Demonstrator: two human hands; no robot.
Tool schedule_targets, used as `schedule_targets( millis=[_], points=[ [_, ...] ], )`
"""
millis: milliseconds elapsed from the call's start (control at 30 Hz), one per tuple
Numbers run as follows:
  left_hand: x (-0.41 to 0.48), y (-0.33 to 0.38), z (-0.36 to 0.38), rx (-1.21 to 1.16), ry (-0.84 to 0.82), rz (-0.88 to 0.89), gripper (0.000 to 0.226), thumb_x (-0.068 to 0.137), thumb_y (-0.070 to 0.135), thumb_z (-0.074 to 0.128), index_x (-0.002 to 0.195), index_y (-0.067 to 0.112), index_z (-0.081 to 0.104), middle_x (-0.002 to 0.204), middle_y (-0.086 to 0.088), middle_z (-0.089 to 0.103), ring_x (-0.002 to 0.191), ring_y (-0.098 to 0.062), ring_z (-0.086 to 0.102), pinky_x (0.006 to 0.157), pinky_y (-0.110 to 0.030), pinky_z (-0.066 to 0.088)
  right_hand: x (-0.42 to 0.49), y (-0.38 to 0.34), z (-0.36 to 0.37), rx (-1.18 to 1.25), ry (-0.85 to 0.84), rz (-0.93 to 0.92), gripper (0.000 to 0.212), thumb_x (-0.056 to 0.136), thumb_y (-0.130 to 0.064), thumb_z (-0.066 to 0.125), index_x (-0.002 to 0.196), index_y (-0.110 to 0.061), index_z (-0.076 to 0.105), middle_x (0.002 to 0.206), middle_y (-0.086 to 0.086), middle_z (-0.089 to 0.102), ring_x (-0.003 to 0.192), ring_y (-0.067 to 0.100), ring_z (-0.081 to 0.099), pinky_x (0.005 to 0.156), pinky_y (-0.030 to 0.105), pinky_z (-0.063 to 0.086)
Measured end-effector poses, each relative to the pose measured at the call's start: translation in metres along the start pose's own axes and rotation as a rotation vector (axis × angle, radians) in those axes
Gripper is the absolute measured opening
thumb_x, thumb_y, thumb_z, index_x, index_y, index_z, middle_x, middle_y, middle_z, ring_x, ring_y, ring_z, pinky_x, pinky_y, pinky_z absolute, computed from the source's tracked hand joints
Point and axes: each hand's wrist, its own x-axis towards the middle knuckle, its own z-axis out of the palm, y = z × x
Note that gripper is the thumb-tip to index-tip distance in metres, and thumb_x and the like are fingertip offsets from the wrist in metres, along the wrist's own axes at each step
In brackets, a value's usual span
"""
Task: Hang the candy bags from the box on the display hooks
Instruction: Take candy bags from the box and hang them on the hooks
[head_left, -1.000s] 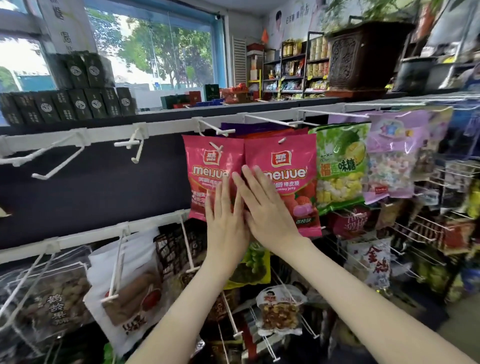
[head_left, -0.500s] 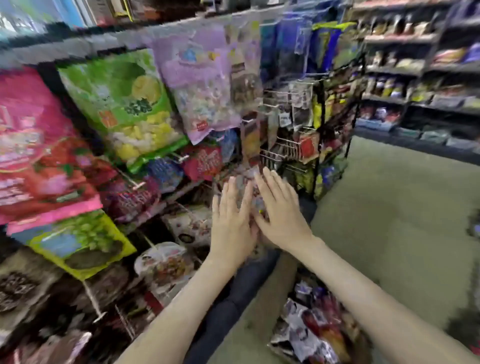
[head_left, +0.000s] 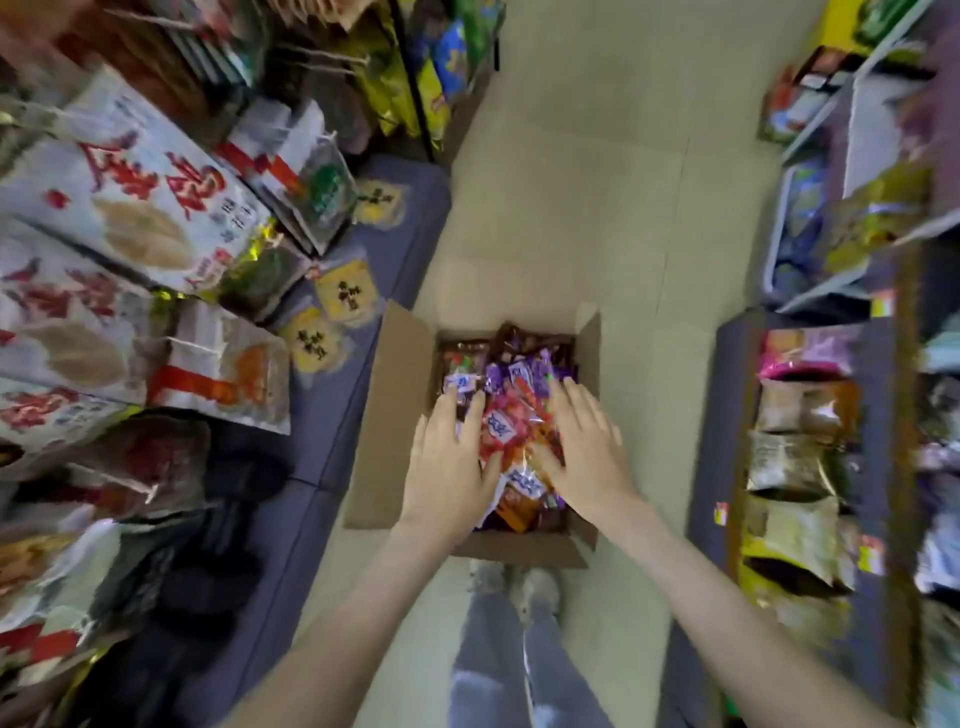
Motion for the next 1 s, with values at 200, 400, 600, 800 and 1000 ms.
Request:
schedule_targets(
  millis=[200,400,600,800,1000],
  points=[
    [0.049,-0.05,0.176,0.039,-0.269,-0.065,0.07,0.097,0.047,0.035,0.153,0.019,0.004,0.16,-0.012,0.004,0.144,-0.028,0.016,0.117,-0.039,0.017,0.02,0.099,0.166,0.073,-0.197,0.261,0.07,0.095,-0.028,0.049,0.151,-0.014,0.008,0.158,0.003,0.01,0.146,0.019,0.007,0.116,0.029,0.007],
    [0.067,-0.092,0.306,0.0,-0.387,-0.051,0.071,0.095,0.045,0.043,0.152,0.016,0.013,0.157,-0.016,0.016,0.145,-0.032,0.015,0.118,-0.043,0.015,0.044,0.145,0.296,0.242,-0.325,0.493,0.073,0.091,-0.021,0.056,0.15,-0.009,0.015,0.155,0.009,0.021,0.142,0.026,0.018,0.116,0.031,0.011],
    [0.09,-0.104,0.381,0.135,-0.483,0.209,0.068,0.098,0.035,0.04,0.152,0.029,0.0,0.16,-0.008,-0.007,0.148,-0.026,-0.008,0.119,-0.048,-0.002,0.071,0.17,0.362,0.579,-0.312,0.964,0.058,0.091,-0.019,0.059,0.143,-0.015,0.033,0.139,0.009,0.043,0.129,0.027,0.041,0.103,0.036,0.036],
    [0.106,-0.134,0.422,0.546,-0.568,0.363,0.065,0.099,0.046,0.036,0.152,0.027,0.003,0.16,-0.011,-0.003,0.146,-0.035,-0.006,0.115,-0.057,-0.006,0.088,0.185,0.4,0.753,-0.281,1.257,0.051,0.088,-0.02,0.063,0.134,-0.015,0.042,0.13,0.009,0.049,0.117,0.029,0.05,0.098,0.042,0.045],
    [0.109,-0.16,0.424,0.412,-0.325,0.321,0.034,0.077,0.03,0.074,0.105,0.013,0.063,0.12,-0.022,0.06,0.122,-0.039,0.051,0.1,-0.057,0.041,0.097,0.185,0.412,0.808,-0.206,1.282,0.053,0.086,-0.026,0.067,0.134,-0.018,0.046,0.133,0.006,0.04,0.12,0.027,0.047,0.092,0.04,0.047]
  ],
)
